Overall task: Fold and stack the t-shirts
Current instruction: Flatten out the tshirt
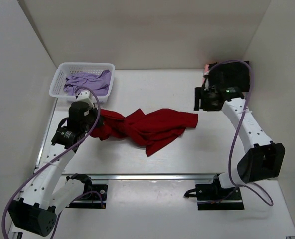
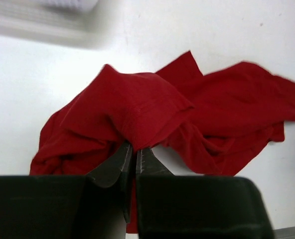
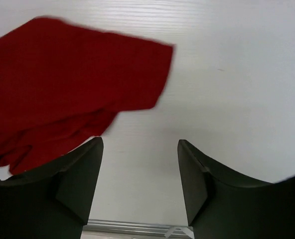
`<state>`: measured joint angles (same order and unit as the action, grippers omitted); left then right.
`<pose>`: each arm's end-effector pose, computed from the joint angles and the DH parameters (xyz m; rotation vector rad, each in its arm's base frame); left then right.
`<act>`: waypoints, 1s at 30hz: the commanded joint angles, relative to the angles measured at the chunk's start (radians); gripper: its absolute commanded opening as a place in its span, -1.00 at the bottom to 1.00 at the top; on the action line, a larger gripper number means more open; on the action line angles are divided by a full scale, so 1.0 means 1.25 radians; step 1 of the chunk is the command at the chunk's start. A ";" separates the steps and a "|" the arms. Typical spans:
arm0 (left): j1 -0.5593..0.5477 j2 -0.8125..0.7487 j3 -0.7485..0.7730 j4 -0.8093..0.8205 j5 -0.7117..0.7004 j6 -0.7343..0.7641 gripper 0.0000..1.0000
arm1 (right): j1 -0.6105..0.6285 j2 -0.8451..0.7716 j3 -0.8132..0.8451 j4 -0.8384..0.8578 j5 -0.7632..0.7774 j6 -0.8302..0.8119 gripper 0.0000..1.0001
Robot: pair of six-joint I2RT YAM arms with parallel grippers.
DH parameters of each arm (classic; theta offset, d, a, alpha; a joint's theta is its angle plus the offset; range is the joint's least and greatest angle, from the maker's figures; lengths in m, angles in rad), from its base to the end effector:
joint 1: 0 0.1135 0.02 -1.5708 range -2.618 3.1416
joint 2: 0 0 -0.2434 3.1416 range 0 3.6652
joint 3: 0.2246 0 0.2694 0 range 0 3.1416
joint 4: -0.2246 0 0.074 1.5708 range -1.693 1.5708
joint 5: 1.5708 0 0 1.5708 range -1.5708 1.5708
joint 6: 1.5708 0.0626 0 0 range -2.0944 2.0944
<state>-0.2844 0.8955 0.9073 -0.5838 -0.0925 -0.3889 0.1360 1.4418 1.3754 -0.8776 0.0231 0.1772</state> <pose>0.2362 -0.0630 0.2928 -0.1668 2.1480 -0.2940 0.3319 0.0440 0.2867 0.0613 2.5165 0.0985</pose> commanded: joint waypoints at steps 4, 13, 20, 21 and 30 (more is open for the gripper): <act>0.016 -0.022 -0.066 0.020 0.029 -0.036 -0.94 | 0.277 -0.066 -0.137 0.167 -0.156 0.078 0.14; 0.035 -0.043 -0.132 0.023 0.010 -0.062 -0.96 | 0.521 0.040 -0.350 0.410 -0.184 0.139 0.24; 0.047 -0.051 -0.152 0.001 -0.001 -0.053 -0.80 | 0.589 0.202 -0.294 0.458 -0.101 0.138 0.52; 0.062 -0.066 -0.170 -0.004 0.000 -0.042 -0.78 | 0.625 0.258 -0.260 0.430 -0.072 0.136 0.54; 0.083 -0.122 -0.211 0.044 0.059 -0.026 0.21 | 0.653 0.365 -0.191 0.242 0.070 0.168 -1.00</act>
<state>-0.1978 0.7753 0.6418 -0.5705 -0.0700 -0.4408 0.9691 1.8465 1.1713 -0.4423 0.0574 0.3588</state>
